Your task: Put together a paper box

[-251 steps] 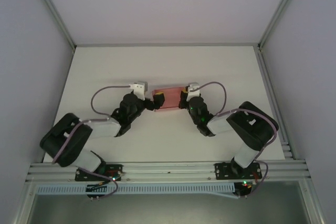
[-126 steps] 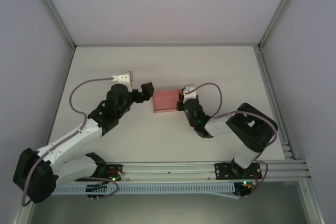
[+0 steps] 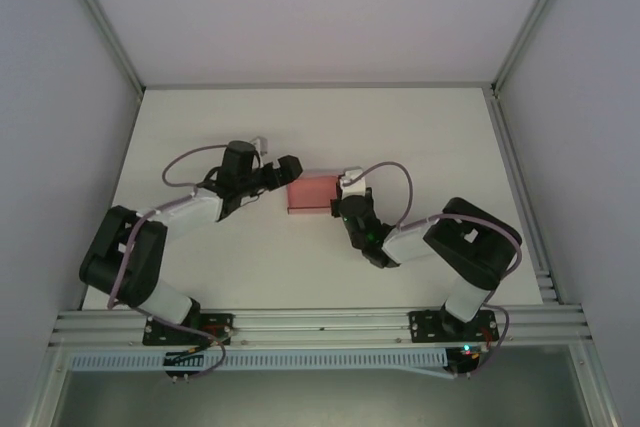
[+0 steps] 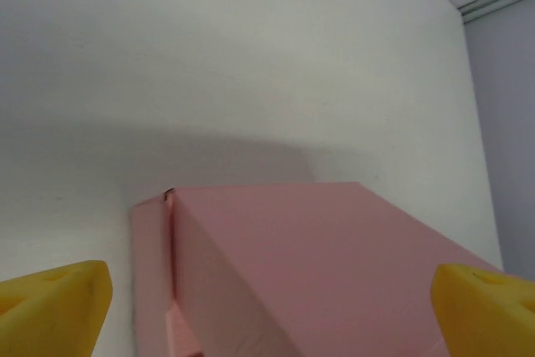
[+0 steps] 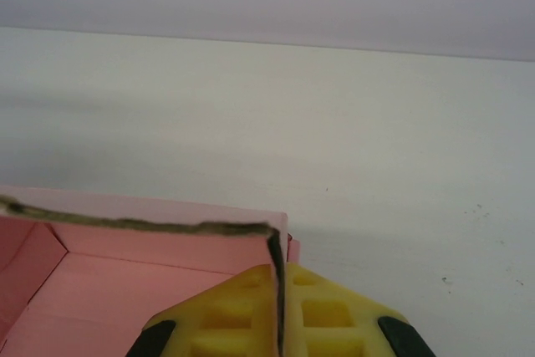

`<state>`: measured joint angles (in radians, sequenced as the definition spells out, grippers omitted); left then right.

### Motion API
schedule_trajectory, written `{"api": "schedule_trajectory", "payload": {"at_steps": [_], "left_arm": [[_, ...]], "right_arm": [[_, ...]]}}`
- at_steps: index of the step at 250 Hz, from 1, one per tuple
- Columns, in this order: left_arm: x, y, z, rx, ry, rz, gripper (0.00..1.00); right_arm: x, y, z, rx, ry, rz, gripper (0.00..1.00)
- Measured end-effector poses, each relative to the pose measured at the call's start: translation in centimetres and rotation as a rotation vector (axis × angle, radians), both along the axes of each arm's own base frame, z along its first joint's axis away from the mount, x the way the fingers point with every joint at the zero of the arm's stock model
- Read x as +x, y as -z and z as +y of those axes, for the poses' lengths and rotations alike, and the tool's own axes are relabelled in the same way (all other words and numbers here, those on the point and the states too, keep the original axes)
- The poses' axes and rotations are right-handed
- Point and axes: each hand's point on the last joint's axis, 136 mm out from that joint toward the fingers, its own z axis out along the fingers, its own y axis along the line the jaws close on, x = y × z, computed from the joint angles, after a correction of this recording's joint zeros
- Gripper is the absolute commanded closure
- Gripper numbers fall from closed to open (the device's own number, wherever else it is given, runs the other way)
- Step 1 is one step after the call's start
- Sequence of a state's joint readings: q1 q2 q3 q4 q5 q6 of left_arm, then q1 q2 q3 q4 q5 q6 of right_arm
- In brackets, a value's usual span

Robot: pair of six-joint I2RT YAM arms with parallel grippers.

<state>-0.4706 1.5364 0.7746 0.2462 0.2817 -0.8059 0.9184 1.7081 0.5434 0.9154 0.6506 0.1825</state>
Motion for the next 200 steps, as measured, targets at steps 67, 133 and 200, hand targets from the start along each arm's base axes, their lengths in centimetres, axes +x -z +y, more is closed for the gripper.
{"api": "schedule_trajectory", "payload": {"at_steps": [67, 133, 200], "left_arm": [[0.3, 2.6, -0.2, -0.029, 0.012, 0.047, 0.22], [-0.6, 5.4, 0.0, -0.013, 0.019, 0.110, 0.39], [-0.5, 5.8, -0.1, -0.023, 0.028, 0.111, 0.49]], "right_arm": [[-0.6, 1.0, 0.0, -0.018, -0.024, 0.024, 0.88], [-3.1, 3.8, -1.4, -0.097, -0.084, 0.156, 0.60], [-6.1, 1.8, -2.6, -0.025, -0.159, 0.220, 0.16]]}}
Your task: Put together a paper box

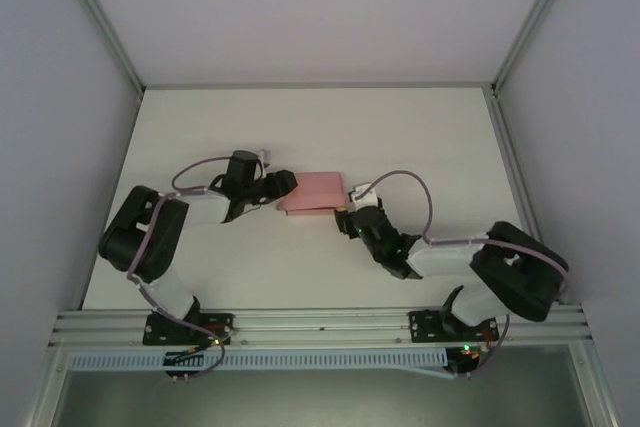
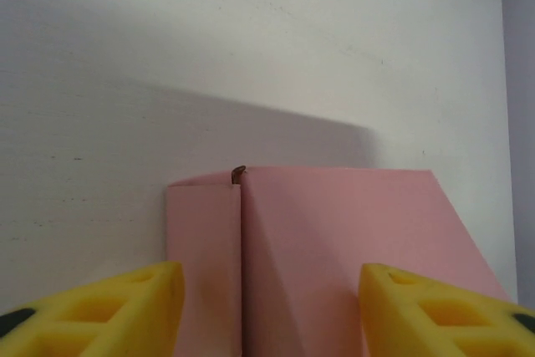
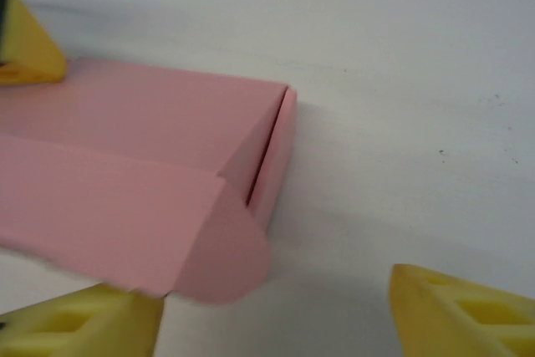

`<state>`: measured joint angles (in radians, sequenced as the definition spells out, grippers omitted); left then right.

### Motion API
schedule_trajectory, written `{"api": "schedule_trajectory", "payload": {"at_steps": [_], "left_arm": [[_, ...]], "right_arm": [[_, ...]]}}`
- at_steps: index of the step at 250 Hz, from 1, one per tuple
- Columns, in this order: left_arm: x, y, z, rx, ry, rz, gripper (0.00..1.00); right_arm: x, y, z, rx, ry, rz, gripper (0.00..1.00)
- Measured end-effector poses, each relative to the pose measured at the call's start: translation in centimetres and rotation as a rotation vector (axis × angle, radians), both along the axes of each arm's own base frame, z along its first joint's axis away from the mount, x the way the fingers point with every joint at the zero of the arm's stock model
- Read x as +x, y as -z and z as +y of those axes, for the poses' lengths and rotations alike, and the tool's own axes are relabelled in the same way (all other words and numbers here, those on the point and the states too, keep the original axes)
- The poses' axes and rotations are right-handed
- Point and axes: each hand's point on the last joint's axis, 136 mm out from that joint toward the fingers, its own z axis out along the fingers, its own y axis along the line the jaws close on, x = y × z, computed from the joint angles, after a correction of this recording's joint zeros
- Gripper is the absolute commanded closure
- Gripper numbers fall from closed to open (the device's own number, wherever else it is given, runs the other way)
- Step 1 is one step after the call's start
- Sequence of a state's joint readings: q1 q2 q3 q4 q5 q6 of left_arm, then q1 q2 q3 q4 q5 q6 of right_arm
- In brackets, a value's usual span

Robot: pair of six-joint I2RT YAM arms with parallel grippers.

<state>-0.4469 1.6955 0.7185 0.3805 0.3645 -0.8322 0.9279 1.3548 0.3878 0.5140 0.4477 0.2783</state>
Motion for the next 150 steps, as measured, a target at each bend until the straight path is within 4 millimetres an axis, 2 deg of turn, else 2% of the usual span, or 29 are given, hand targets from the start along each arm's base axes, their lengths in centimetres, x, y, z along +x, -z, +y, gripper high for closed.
{"api": "schedule_trajectory", "payload": {"at_steps": [20, 48, 75, 112, 137, 150], "left_arm": [[0.0, 0.1, 0.0, -0.002, 0.002, 0.001, 0.50], [0.0, 0.2, 0.0, 0.000, 0.004, -0.002, 0.53], [-0.1, 0.2, 0.0, 0.005, 0.010, -0.008, 0.56], [-0.1, 0.4, 0.1, 0.010, 0.017, -0.020, 0.56], [-0.2, 0.4, 0.1, 0.011, 0.019, -0.024, 0.56], [-0.2, 0.4, 0.1, 0.010, 0.019, -0.025, 0.56]], "right_arm": [[-1.0, -0.2, -0.3, 0.012, -0.028, 0.031, 0.00], [-2.0, -1.0, -0.8, 0.048, -0.036, 0.066, 0.00], [-2.0, -2.0, -1.5, 0.111, 0.004, 0.095, 0.00], [0.5, -3.9, -1.8, 0.238, 0.094, 0.173, 0.00], [2.9, -5.2, -0.5, 0.297, 0.117, 0.225, 0.01], [4.2, -5.1, 0.6, 0.298, 0.109, 0.258, 0.04]]}}
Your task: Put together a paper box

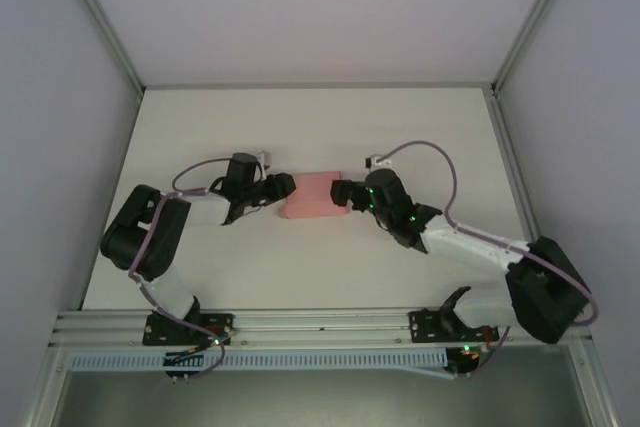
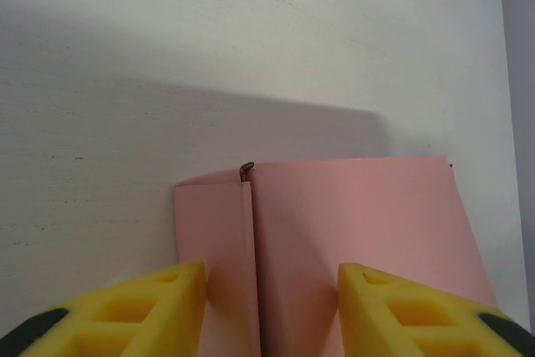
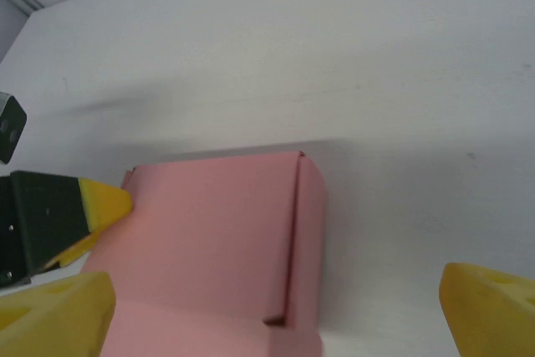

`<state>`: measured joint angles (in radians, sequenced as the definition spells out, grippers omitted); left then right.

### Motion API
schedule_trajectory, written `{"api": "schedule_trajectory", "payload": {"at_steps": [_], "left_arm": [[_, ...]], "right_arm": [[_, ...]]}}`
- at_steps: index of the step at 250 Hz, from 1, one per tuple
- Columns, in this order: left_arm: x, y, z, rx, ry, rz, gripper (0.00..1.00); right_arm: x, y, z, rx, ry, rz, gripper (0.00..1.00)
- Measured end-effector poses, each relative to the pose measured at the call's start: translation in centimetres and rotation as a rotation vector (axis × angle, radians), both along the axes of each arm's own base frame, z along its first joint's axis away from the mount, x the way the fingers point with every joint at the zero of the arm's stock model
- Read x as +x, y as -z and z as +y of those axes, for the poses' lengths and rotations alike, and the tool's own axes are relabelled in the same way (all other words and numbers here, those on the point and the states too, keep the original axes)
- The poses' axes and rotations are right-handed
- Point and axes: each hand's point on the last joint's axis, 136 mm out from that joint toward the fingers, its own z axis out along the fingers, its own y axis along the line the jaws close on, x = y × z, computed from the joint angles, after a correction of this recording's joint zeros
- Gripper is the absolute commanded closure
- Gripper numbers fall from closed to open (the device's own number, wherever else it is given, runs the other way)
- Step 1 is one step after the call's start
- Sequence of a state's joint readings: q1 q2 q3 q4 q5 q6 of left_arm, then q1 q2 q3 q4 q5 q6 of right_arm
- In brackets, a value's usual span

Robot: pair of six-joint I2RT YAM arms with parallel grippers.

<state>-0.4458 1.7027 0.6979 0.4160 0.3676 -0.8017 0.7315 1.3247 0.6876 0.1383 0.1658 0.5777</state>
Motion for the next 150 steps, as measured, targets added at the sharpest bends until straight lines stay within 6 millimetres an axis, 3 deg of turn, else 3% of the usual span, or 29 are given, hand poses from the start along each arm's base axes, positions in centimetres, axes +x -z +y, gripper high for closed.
{"api": "schedule_trajectory", "payload": {"at_steps": [20, 45, 91, 131, 150], "left_arm": [[0.0, 0.0, 0.0, 0.001, 0.002, -0.003, 0.56], [0.0, 0.0, 0.0, 0.000, 0.003, -0.004, 0.56], [-0.1, 0.2, 0.0, -0.001, 0.006, -0.002, 0.56], [-0.3, 0.6, -0.1, -0.004, 0.017, 0.007, 0.61], [-0.3, 0.5, -0.2, -0.005, 0.025, 0.000, 0.62]], "right_arm": [[1.8, 0.7, 1.6, 0.003, -0.017, 0.057, 0.11], [3.3, 3.2, 2.6, 0.013, -0.034, 0.153, 0.23], [2.9, 8.8, 2.2, 0.005, -0.036, 0.322, 0.59], [2.9, 8.6, 2.7, 0.062, -0.041, 0.309, 0.60], [2.9, 8.5, 2.7, 0.079, -0.039, 0.308, 0.48]]}}
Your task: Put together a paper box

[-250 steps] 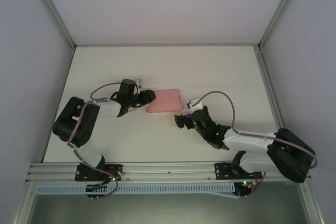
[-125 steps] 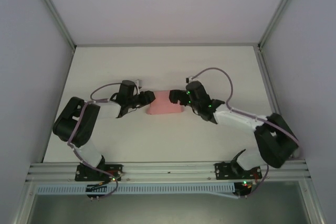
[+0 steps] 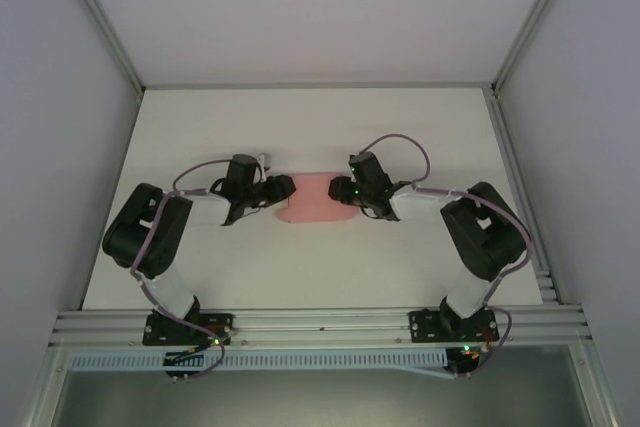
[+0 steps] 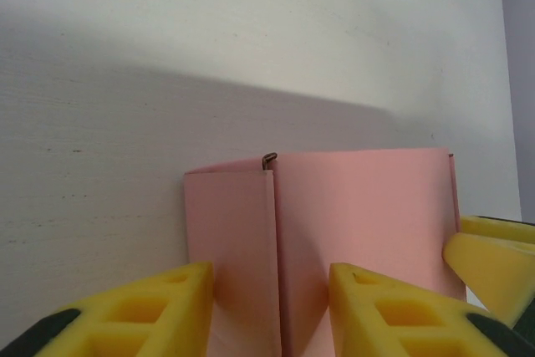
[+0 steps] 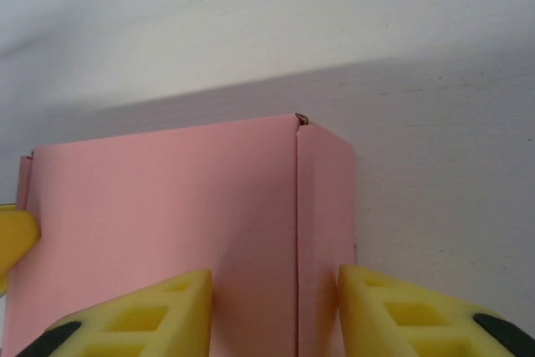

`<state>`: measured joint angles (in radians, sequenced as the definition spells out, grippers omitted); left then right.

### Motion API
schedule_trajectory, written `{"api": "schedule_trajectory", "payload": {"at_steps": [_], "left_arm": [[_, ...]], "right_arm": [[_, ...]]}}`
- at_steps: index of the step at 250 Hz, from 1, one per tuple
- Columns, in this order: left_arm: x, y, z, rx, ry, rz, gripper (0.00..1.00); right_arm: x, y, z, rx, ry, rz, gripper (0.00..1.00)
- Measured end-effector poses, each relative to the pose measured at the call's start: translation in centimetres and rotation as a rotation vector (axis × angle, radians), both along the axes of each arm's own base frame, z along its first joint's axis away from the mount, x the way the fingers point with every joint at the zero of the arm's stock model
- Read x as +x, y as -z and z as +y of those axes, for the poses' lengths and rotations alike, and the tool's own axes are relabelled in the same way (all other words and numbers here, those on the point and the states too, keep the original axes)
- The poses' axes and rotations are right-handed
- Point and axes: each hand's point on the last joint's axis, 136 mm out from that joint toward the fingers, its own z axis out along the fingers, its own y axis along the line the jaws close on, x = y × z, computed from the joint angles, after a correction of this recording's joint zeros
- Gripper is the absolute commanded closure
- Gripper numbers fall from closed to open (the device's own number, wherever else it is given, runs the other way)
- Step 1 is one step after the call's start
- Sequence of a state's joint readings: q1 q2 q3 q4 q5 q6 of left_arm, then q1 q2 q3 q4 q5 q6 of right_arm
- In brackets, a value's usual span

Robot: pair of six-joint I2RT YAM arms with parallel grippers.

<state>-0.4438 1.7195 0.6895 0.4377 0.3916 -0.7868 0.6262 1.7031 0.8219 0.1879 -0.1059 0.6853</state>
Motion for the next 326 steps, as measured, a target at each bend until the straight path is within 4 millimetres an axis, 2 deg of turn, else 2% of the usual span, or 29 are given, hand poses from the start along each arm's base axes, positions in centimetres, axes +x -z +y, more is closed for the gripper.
{"api": "schedule_trajectory", "payload": {"at_steps": [10, 26, 37, 54, 68, 79, 87, 125, 152, 179, 205, 258, 280, 326], "left_arm": [[0.0, 0.0, 0.0, -0.001, 0.003, -0.002, 0.62], [0.0, -0.1, -0.1, -0.002, 0.007, -0.005, 0.65], [0.0, -0.1, -0.1, -0.003, 0.009, -0.010, 0.66], [-0.1, -0.2, -0.1, -0.016, 0.016, -0.012, 0.70], [-0.2, -0.2, 0.1, -0.037, 0.019, -0.011, 0.73], [-0.3, -0.2, 0.3, -0.051, 0.019, -0.014, 0.74], [-0.2, -0.2, 0.4, -0.062, 0.016, -0.012, 0.75], [-0.3, -0.1, 0.6, -0.108, 0.013, -0.010, 0.77], [-0.4, -0.1, 0.6, -0.141, 0.013, -0.006, 0.79], [-0.4, -0.1, 0.6, -0.169, 0.006, -0.004, 0.80], [-0.6, -0.1, 0.8, -0.203, -0.003, -0.003, 0.80], [-0.6, -0.1, 0.9, -0.253, -0.010, -0.001, 0.80], [-0.7, 0.0, 0.8, -0.261, -0.008, -0.001, 0.80], [-0.8, -0.1, 0.8, -0.265, -0.004, -0.002, 0.79]], "right_arm": [[-0.1, 0.0, -0.1, 0.000, 0.001, 0.002, 0.38], [-0.5, 0.0, -0.4, -0.005, 0.004, 0.008, 0.36], [-0.8, -0.1, -0.7, -0.009, 0.006, 0.011, 0.30], [-1.1, -0.8, -1.1, -0.003, 0.019, 0.008, 0.26], [-1.4, -1.7, -1.4, 0.017, 0.032, -0.001, 0.16], [-1.6, -2.4, -1.7, 0.034, 0.041, -0.011, 0.03], [-1.7, -3.0, -1.8, 0.052, 0.051, -0.014, 0.00], [-2.2, -4.3, -3.0, 0.102, 0.090, -0.015, 0.00], [-2.9, -3.6, -4.0, 0.124, 0.122, 0.023, 0.00], [-3.6, -2.7, -4.2, 0.163, 0.134, 0.072, 0.00], [-4.0, -2.3, -3.4, 0.227, 0.119, 0.104, 0.01], [-3.4, -1.6, -0.7, 0.371, 0.067, 0.164, 0.08], [-3.2, -0.7, 0.3, 0.408, 0.046, 0.199, 0.15], [-1.5, -1.0, 1.7, 0.534, 0.027, 0.216, 0.39]]}}
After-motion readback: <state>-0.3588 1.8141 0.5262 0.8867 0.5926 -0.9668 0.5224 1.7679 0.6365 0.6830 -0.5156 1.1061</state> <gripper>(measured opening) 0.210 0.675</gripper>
